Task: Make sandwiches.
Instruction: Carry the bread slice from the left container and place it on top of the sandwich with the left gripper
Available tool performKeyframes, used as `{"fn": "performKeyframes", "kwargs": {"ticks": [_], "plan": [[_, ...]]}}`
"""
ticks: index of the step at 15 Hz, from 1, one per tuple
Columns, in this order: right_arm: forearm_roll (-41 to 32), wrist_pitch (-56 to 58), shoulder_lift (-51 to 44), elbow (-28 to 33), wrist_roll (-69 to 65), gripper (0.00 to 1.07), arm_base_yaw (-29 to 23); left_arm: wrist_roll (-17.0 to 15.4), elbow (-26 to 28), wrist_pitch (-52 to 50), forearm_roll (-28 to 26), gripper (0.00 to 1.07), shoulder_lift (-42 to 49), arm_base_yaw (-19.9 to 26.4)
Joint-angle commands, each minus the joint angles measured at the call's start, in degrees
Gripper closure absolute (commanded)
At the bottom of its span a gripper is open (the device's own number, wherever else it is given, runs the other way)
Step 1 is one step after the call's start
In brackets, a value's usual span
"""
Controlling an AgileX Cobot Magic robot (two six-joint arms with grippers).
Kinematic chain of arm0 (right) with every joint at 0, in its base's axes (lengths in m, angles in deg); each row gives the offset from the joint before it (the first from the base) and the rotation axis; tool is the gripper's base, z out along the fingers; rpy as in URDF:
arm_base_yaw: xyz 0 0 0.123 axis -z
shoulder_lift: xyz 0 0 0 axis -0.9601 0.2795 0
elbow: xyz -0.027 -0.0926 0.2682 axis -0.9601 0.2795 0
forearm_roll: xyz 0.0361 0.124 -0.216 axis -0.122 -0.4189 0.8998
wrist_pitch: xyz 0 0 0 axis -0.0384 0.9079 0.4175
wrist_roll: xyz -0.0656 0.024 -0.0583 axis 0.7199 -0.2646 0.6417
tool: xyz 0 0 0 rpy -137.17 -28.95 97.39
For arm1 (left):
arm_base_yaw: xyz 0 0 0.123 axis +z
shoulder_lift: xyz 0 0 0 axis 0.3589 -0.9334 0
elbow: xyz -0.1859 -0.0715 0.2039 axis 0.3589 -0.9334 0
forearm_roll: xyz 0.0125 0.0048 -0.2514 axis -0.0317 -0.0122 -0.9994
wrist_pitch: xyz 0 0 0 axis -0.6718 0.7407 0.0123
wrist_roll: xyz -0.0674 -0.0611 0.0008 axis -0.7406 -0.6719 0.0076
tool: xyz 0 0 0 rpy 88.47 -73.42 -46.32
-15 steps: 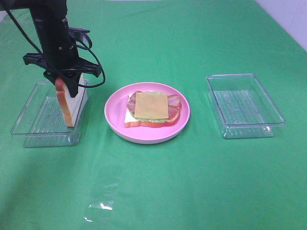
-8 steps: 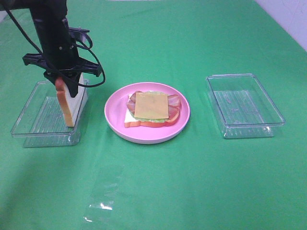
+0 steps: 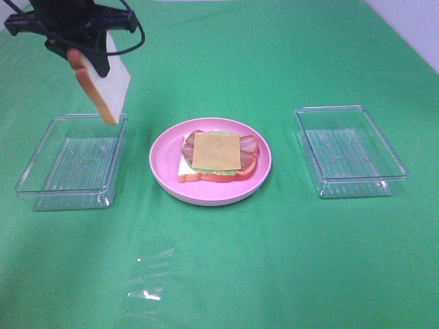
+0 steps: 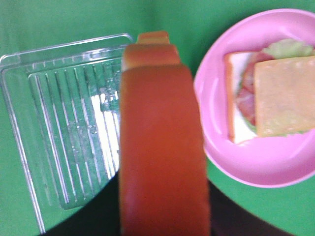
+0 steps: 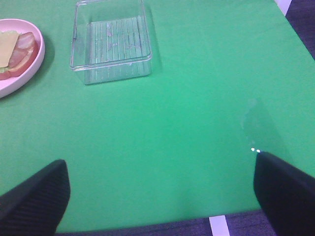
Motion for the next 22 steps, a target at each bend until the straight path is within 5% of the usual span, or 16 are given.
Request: {"fn": "performKeyframes", "kwargs": {"ticks": [1,4,8,10,11,12,15,22], "plan": [[0.0,-0.4,-1.5,0.1,-0.1,0.09,-0.1,4.2,-0.3,4.9,-6.2,1.07,2.7,0.1],[0.0,-0.4,-1.5,0.1,-0.1,0.09,-0.1,7.8,-0.6,2.4,-15.8,1.07,0.4,0.1],[0.0,-0.4,-1.5,0.1,-0.1,0.09,-0.1,16.8,-9.9,-9.7,-29.9,1.07,-1.4,0.1],[0.0,-0.4,-1.5,0.1,-0.1,0.09,-0.1,26.8,-17.1,-15.6,-42.5,1.07,-1.4,0.1],[0.0,-0.4,-1.5,0.1,-0.1,0.09,-0.1,36.7,-21.8,-20.3,-52.9,1.07,-2.0,0.1],[0.0,-0.4,-1.5,0.1,-0.1,0.09,-0.1,39.1,-22.5,-21.8,-56.4,1.07,-2.5,0.1],[0.0,-0.4,-1.5,0.1,-0.1,0.09,-0.1,41.0,-22.5,-24.2,-61.7,1.07,-3.9,-0.2],[0.0,-0.4,-1.5,0.1,-0.1,0.09,-0.1,41.4,-22.3,-28.0,-63.1,1.07,-9.7,-4.2]]}}
